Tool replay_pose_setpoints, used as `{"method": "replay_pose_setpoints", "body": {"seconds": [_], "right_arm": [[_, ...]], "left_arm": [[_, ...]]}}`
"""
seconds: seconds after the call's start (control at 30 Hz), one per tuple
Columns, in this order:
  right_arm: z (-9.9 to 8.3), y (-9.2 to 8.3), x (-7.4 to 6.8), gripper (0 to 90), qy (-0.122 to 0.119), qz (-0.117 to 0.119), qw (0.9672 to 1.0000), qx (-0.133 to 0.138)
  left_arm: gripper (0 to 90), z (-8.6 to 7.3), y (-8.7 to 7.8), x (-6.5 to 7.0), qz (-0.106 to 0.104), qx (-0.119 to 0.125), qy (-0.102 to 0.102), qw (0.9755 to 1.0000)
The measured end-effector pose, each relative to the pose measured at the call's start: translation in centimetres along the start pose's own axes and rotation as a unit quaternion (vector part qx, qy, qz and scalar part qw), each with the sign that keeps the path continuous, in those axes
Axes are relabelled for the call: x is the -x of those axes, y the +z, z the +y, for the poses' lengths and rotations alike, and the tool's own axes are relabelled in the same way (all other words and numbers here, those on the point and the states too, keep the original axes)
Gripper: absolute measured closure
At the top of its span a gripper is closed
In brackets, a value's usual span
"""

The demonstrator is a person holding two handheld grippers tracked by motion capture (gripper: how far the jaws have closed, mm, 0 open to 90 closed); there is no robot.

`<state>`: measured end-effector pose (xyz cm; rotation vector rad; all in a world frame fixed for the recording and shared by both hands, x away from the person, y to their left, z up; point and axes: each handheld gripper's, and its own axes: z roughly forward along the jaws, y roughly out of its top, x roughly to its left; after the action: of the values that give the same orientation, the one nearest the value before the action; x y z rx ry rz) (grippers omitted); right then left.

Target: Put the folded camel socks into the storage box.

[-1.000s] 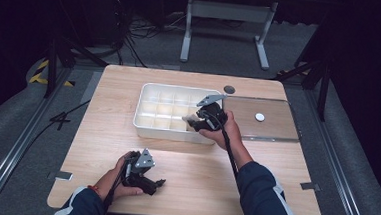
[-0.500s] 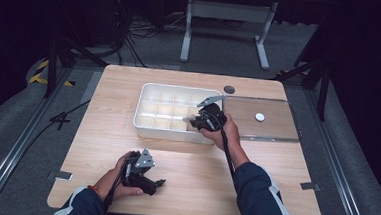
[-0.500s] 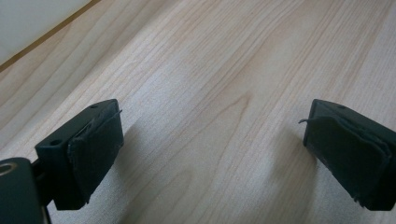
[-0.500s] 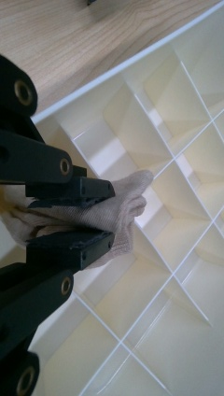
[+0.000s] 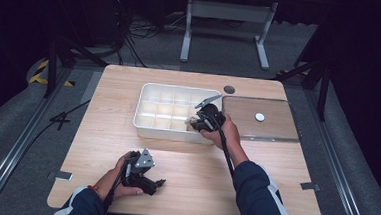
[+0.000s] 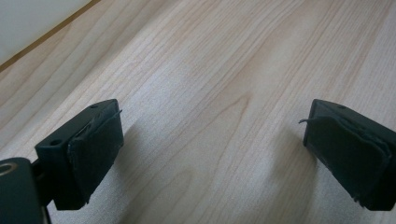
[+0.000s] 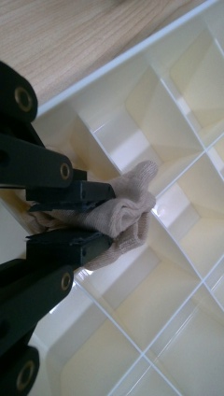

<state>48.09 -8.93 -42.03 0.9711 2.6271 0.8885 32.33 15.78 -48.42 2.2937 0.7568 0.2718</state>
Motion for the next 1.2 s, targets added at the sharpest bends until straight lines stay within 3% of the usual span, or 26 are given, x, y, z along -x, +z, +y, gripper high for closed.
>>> {"method": "replay_pose_setpoints", "body": {"seconds": [0.17,0.43,0.6,0.77,1.2], "right_arm": [[0.0,0.6,-0.2,78.3,-0.001,-0.006,0.9997,-0.023],[-0.1,0.7,-0.1,78.3,0.003,-0.003,0.9997,-0.025],[-0.2,0.7,0.0,77.9,0.007,0.003,0.9998,-0.021],[-0.1,0.4,0.0,76.7,-0.004,-0.001,0.9999,-0.017],[-0.7,-1.0,-0.3,71.3,-0.004,-0.013,0.9998,0.011]], "left_arm": [[5.2,0.0,0.0,0.0,0.001,0.0,0.001,1.0],[5.2,0.0,0.0,0.0,0.0,0.0,0.0,1.0],[5.2,0.0,0.0,0.0,0.0,0.0,0.0,1.0],[5.2,0.0,0.0,0.0,0.0,0.0,0.0,1.0],[5.2,0.0,0.0,0.0,0.0,-0.001,0.001,1.0]]}}
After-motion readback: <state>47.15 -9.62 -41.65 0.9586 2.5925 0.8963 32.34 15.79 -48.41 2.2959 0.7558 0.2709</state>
